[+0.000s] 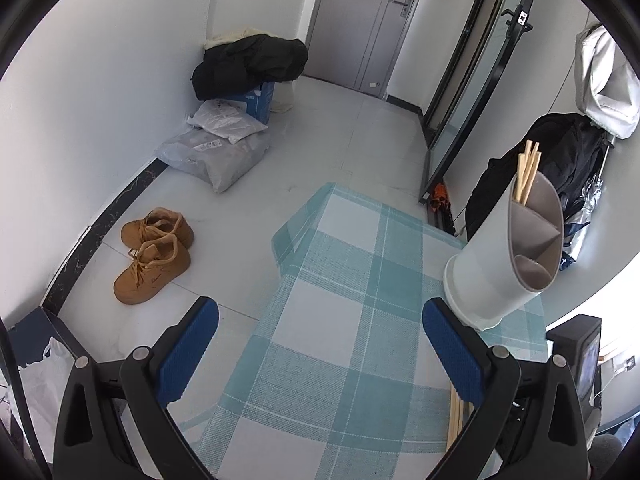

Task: Organize utensils
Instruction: 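Lower the left gripper to the chopsticks and close on one while the right gripper holds its chopstick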

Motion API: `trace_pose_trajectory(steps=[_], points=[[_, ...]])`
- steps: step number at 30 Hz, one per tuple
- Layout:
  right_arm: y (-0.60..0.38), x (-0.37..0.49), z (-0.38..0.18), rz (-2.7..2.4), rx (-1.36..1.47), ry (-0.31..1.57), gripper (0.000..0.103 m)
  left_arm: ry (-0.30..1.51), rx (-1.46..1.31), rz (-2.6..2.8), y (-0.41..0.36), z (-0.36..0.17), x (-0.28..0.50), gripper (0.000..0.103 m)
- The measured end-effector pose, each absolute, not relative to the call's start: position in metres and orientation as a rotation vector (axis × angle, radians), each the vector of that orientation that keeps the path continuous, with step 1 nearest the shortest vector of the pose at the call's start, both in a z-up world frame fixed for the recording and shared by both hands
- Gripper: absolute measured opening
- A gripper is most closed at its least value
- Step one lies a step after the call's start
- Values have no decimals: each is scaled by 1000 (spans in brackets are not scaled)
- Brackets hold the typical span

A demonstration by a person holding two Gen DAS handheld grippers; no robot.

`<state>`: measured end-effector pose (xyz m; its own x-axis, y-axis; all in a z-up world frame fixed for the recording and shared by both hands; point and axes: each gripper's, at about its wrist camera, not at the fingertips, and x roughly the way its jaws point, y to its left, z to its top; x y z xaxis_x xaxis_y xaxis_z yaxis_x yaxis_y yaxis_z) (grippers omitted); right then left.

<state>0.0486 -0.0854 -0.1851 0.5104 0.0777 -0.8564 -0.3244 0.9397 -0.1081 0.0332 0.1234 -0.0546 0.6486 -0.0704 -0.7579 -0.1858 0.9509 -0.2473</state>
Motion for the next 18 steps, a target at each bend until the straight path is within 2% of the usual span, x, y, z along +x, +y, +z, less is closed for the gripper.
trace_pose_trajectory(steps=[8,14,18], points=[[-146,55,-164,278,9,960,4,953,-261,13,100,-70,40,100],[-211,59,-144,339,353,887,4,1080,-176,-103,55,-90,51,100],[-233,59,-140,332,439,857,4,1114,-104,-104,32,-103,60,100]])
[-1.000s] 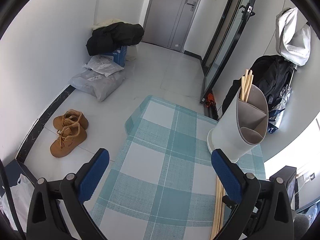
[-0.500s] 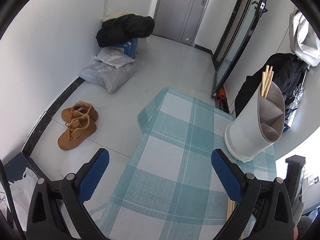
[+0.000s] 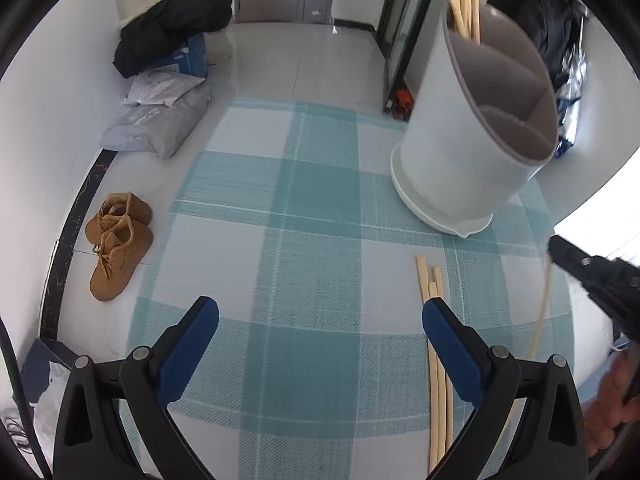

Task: Organize utensils
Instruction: 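Lower the left gripper to the chopsticks and close on one while the right gripper holds its chopstick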

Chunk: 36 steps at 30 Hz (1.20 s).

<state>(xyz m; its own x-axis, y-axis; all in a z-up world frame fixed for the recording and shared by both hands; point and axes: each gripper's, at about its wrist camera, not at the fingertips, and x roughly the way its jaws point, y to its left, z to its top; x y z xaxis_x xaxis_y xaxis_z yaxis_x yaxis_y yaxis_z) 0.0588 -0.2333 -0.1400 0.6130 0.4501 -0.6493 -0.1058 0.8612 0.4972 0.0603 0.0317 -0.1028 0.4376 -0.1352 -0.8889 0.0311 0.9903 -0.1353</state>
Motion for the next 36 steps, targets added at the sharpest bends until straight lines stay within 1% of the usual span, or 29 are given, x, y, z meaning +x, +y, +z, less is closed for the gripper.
trace_pose_trajectory(steps=[4,8,18,21,23,26,27,28,29,30,31,33,36], points=[[-246,51,-131,346,442,814,4,1169,-124,-97,21,-115,73,99],[-253,43,-120,369,420,769,4,1179,-129,-87,12,-115,78,99],[-247,42,-119,367,370,765,4,1204,-61,-27,0,-127,86,98],[-247,45,-121,372,376,773,4,1210,-35,15,3,-127,87,87],[-246,45,-120,377,368,772,4,1210,-33,13,1,-128,90,85],[-245,44,-118,380,355,763,4,1202,-17,-12,-2,-125,87,75],[-244,44,-117,382,351,763,4,1199,-13,-18,-6,-124,86,66],[-243,44,-117,382,345,764,4,1197,-11,-25,-7,-123,85,52],[-242,44,-117,381,340,763,4,1193,-4,-36,-9,-121,84,45],[-241,44,-117,382,338,763,4,1190,-2,-47,-14,-119,84,28],[-241,44,-117,384,338,764,4,1179,6,-79,-19,-118,81,15],[-241,44,-117,386,351,769,4,1170,45,-105,-28,-118,80,5],[-242,42,-113,385,356,759,4,1170,28,-114,-27,-118,78,2]])
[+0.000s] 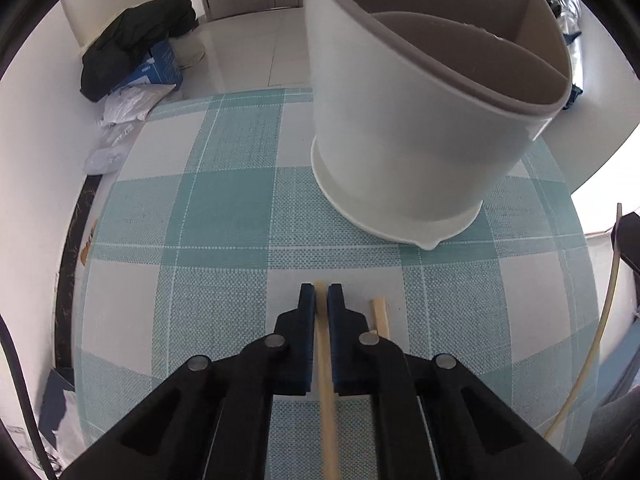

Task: Organize utensils
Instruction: 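Lower the left gripper to the chopsticks and close on one while the right gripper holds its chopstick, then raise both held chopsticks over the utensil holder and lower them inside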

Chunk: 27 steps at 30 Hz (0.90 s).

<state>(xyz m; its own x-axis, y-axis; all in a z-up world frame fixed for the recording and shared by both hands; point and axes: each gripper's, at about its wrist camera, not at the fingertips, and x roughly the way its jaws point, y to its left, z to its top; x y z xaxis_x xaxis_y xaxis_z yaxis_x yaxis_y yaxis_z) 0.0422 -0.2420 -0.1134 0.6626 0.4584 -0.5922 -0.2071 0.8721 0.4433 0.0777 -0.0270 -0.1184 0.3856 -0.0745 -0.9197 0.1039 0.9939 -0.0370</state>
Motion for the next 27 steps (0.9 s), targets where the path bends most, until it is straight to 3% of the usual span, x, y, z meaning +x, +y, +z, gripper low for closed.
trace_pose_trajectory(steps=[5,16,27], points=[[-241,34,-106,383,336,721,4,1144,-83,-110,-13,-108,76,2],[-220,-6,-76,401,197,568,4,823,-163,-223,-11,-21,37,2],[-200,-45,-66,387,108,472,4,766,-156,-250,8,-3,22,2]])
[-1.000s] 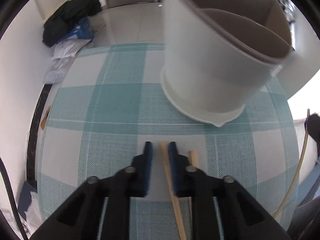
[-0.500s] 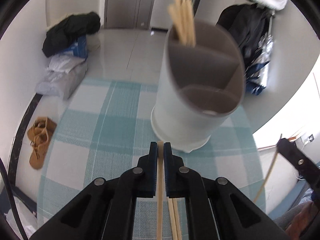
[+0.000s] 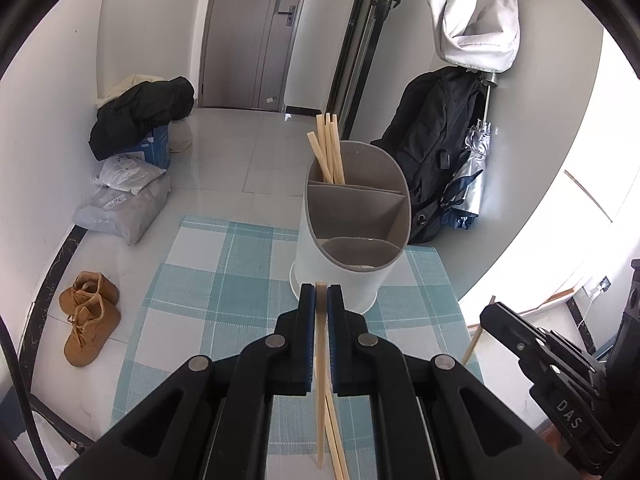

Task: Organize utensils
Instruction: 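Raise both held chopsticks over the utensil holder and lower them inside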

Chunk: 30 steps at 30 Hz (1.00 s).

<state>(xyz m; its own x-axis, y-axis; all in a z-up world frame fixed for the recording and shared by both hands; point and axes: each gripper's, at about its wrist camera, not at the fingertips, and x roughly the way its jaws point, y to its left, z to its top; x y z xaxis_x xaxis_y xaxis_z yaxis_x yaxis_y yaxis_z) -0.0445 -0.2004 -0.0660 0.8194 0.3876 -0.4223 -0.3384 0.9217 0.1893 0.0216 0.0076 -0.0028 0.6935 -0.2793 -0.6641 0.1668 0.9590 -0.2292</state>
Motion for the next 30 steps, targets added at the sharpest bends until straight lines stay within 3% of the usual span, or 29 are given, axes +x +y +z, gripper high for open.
trace_pose_trajectory(steps=[30], points=[[-186,-82,-41,384,67,342,4,764,-109,-321,-4,46,1,2]])
